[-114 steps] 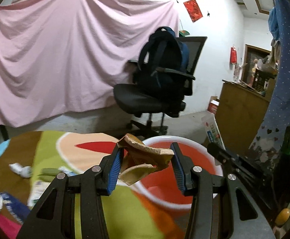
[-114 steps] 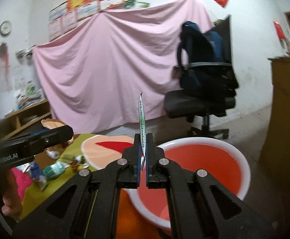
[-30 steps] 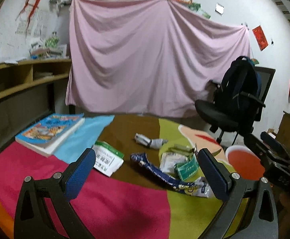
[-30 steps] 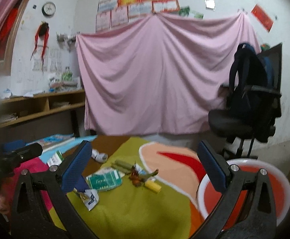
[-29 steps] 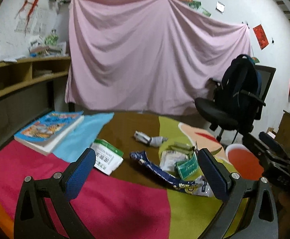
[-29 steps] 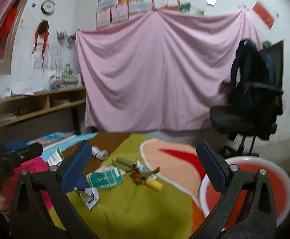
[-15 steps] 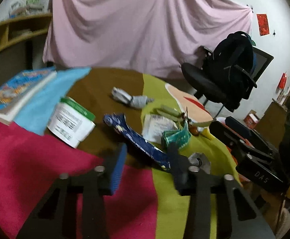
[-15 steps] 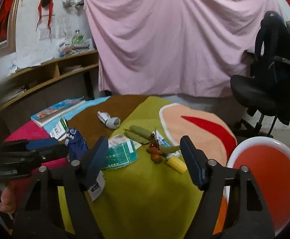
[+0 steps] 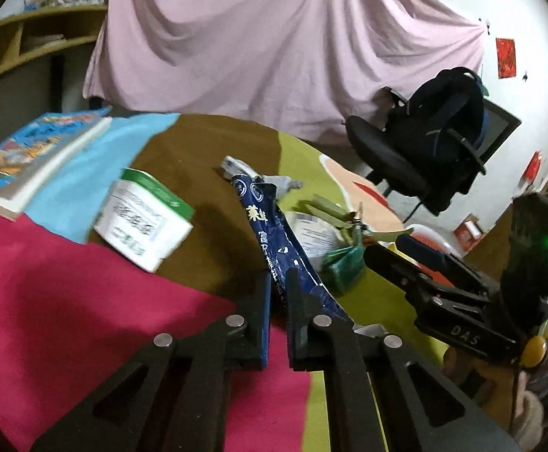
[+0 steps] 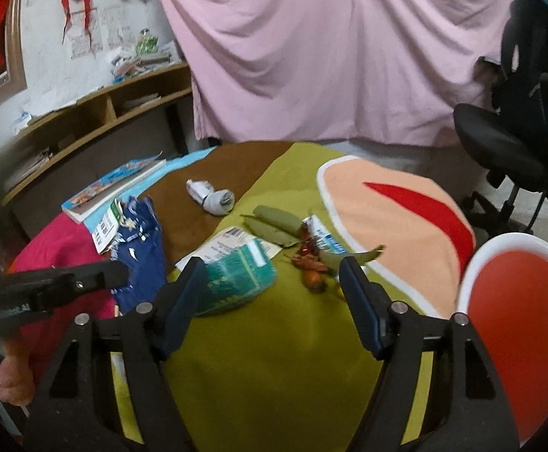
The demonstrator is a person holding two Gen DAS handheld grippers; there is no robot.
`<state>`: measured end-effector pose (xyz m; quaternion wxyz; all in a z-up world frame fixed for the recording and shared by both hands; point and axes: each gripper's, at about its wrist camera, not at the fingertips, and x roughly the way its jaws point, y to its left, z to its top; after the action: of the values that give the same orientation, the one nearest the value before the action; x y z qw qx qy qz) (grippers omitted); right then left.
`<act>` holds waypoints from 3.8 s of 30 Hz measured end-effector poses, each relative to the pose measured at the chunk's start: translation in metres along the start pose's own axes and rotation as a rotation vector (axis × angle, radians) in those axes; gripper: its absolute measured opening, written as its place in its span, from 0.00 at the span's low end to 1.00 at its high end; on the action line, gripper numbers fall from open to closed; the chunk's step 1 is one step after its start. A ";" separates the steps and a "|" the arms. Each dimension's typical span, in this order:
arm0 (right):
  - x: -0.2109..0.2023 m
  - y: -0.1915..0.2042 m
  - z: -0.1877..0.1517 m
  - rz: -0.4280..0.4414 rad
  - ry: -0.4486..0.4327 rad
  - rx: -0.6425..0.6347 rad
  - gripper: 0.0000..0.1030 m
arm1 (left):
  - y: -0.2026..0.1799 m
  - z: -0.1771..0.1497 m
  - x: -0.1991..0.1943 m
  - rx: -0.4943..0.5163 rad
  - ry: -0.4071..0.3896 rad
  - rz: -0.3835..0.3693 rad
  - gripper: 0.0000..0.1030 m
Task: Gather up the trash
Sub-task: 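Grasp the blue wrapper with the left gripper while the right grasps the green packet, then carry both items over the bucket and open both grippers to drop them, then move both tools back over the table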
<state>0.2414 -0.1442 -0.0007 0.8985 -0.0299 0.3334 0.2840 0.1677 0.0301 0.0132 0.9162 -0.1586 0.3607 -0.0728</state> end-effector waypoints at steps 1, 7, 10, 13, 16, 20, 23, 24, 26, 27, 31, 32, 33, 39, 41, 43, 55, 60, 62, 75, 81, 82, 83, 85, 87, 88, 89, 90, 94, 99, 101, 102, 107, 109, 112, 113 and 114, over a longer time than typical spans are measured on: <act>0.004 0.002 0.001 0.007 0.012 -0.006 0.96 | 0.002 -0.001 -0.002 0.004 -0.003 0.011 0.05; 0.026 0.020 0.004 0.005 0.092 -0.057 0.96 | 0.011 -0.005 -0.009 0.007 -0.029 0.051 0.05; 0.036 0.024 0.004 0.011 0.133 -0.076 0.96 | 0.014 -0.006 -0.006 -0.004 -0.026 0.054 0.04; 0.041 0.022 0.005 0.010 0.148 -0.068 0.96 | 0.012 -0.005 -0.003 -0.005 -0.020 0.056 0.05; 0.041 0.019 0.005 0.020 0.144 -0.048 0.95 | 0.009 -0.005 -0.001 0.002 -0.019 0.061 0.04; 0.039 0.018 0.004 0.020 0.136 -0.042 0.89 | 0.006 -0.005 0.000 0.015 -0.018 0.067 0.04; 0.037 0.019 0.005 0.018 0.122 -0.039 0.89 | 0.007 -0.006 0.000 0.015 -0.021 0.065 0.04; 0.036 0.019 0.006 0.017 0.119 -0.037 0.88 | 0.007 -0.006 0.000 0.014 -0.020 0.065 0.05; 0.035 0.019 0.006 0.015 0.109 -0.034 0.87 | 0.008 -0.006 0.000 0.010 -0.021 0.063 0.04; 0.034 0.019 0.006 0.014 0.104 -0.034 0.85 | 0.008 -0.006 -0.001 0.009 -0.022 0.061 0.04; 0.027 0.021 0.006 0.011 0.072 -0.034 0.84 | 0.007 -0.007 -0.003 0.014 -0.037 0.056 0.04; 0.026 0.021 0.006 0.011 0.064 -0.036 0.84 | 0.006 -0.007 -0.005 0.017 -0.043 0.054 0.04; 0.023 0.021 0.006 0.010 0.050 -0.038 0.84 | 0.005 -0.007 -0.006 0.022 -0.051 0.053 0.04; -0.006 0.022 0.005 -0.005 -0.094 -0.040 0.84 | -0.008 -0.008 -0.016 0.066 -0.120 0.054 0.04; -0.017 0.020 0.003 -0.008 -0.148 -0.026 0.85 | -0.015 -0.007 -0.020 0.085 -0.152 0.051 0.04; -0.029 0.016 0.002 -0.011 -0.195 -0.010 0.85 | -0.024 -0.006 -0.022 0.101 -0.174 0.035 0.02; -0.102 -0.017 -0.014 -0.159 -0.389 0.003 0.86 | -0.100 0.007 -0.020 0.229 -0.282 -0.065 0.01; -0.131 -0.048 -0.022 -0.240 -0.447 0.056 0.87 | -0.139 0.012 -0.009 0.291 -0.310 -0.112 0.01; -0.139 -0.062 -0.027 -0.274 -0.450 0.083 0.87 | -0.157 0.013 -0.002 0.321 -0.316 -0.130 0.01; -0.152 -0.151 -0.053 -0.391 -0.345 0.334 0.87 | -0.235 0.028 0.068 0.361 -0.182 -0.219 0.01; -0.149 -0.166 -0.064 -0.403 -0.297 0.392 0.87 | -0.247 0.030 0.099 0.340 -0.080 -0.218 0.01; -0.149 -0.167 -0.065 -0.406 -0.290 0.400 0.87 | -0.249 0.030 0.104 0.333 -0.063 -0.222 0.01; -0.149 -0.169 -0.066 -0.407 -0.283 0.408 0.87 | -0.248 0.031 0.107 0.328 -0.052 -0.224 0.01; -0.148 -0.172 -0.067 -0.410 -0.271 0.420 0.88 | -0.245 0.030 0.112 0.312 -0.028 -0.230 0.01; -0.147 -0.175 -0.068 -0.414 -0.260 0.430 0.89 | -0.242 0.030 0.115 0.299 -0.010 -0.239 0.01; -0.146 -0.177 -0.069 -0.418 -0.255 0.435 0.90 | -0.241 0.030 0.116 0.295 -0.004 -0.243 0.01; -0.146 -0.178 -0.069 -0.420 -0.251 0.440 0.90 | -0.241 0.031 0.118 0.292 0.000 -0.244 0.01; -0.146 -0.180 -0.070 -0.420 -0.249 0.443 0.91 | -0.240 0.031 0.119 0.292 0.003 -0.242 0.01; -0.147 -0.183 -0.072 -0.426 -0.244 0.457 0.94 | -0.238 0.031 0.122 0.286 0.018 -0.244 0.03; -0.147 -0.185 -0.072 -0.434 -0.248 0.465 0.98 | -0.232 0.031 0.121 0.262 0.024 -0.250 0.13; -0.147 -0.186 -0.072 -0.439 -0.252 0.467 0.99 | -0.230 0.032 0.120 0.253 0.021 -0.250 0.17; -0.148 -0.186 -0.073 -0.441 -0.256 0.468 1.00 | -0.229 0.032 0.119 0.248 0.018 -0.251 0.19; -0.152 -0.182 -0.071 -0.458 -0.292 0.458 1.00 | -0.221 0.034 0.109 0.229 -0.020 -0.242 0.26; -0.156 -0.177 -0.069 -0.465 -0.325 0.440 1.00 | -0.217 0.035 0.101 0.223 -0.059 -0.233 0.34; -0.162 -0.168 -0.064 -0.473 -0.378 0.406 1.00 | -0.207 0.036 0.086 0.216 -0.118 -0.215 0.37; -0.165 -0.163 -0.062 -0.474 -0.401 0.390 1.00 | -0.204 0.036 0.081 0.214 -0.134 -0.209 0.38; -0.166 -0.161 -0.061 -0.475 -0.415 0.381 1.00 | -0.199 0.037 0.075 0.210 -0.153 -0.200 0.40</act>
<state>0.1889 -0.3755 0.0327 0.9773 0.1196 0.1747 0.0005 0.2433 -0.1665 0.0592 0.9407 -0.1020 0.2626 -0.1887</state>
